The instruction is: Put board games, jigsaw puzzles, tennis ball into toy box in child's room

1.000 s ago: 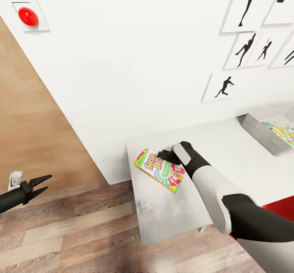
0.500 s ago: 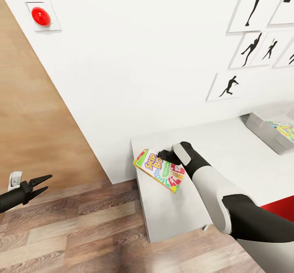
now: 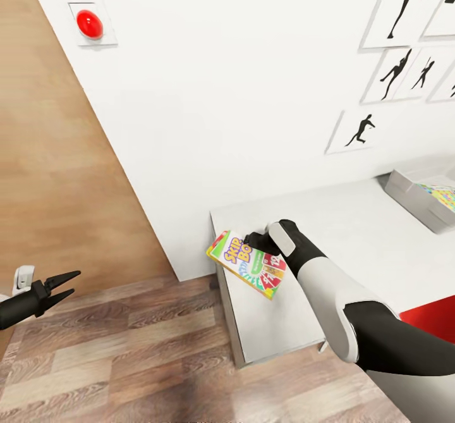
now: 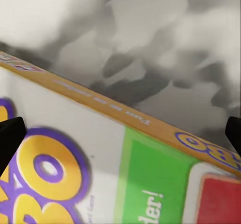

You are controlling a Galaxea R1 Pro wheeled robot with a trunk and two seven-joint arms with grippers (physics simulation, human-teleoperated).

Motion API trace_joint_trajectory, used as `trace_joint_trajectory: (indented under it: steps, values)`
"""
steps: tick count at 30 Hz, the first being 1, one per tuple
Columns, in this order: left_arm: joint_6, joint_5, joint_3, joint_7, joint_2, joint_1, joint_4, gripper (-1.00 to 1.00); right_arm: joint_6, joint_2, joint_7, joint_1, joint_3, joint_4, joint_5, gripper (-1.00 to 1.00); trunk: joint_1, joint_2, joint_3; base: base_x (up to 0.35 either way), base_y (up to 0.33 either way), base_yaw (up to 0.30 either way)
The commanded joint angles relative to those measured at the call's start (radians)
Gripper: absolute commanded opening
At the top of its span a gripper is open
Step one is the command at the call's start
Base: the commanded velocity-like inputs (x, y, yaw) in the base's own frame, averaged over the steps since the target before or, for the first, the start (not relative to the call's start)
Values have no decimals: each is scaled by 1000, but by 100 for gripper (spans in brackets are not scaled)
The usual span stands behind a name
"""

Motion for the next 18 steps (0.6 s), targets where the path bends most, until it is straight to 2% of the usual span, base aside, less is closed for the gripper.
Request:
trace_joint_trajectory:
  steps: [1, 8, 18]
  values:
    - [4, -3, 1, -5, 0, -1, 1, 100, 2, 0, -8, 0, 5, 23, -18, 100, 1, -1, -2, -31, 46, 0]
    - [4, -3, 1, -5, 0, -1, 0, 100, 2, 0, -8, 0, 5, 23, -18, 100, 1, -1, -2, -72, 28, 0]
    - [3, -3, 1, -5, 0, -1, 0, 100, -18, 0, -7, 1, 4, 22, -18, 100, 1, -1, 6, -9, 2, 0]
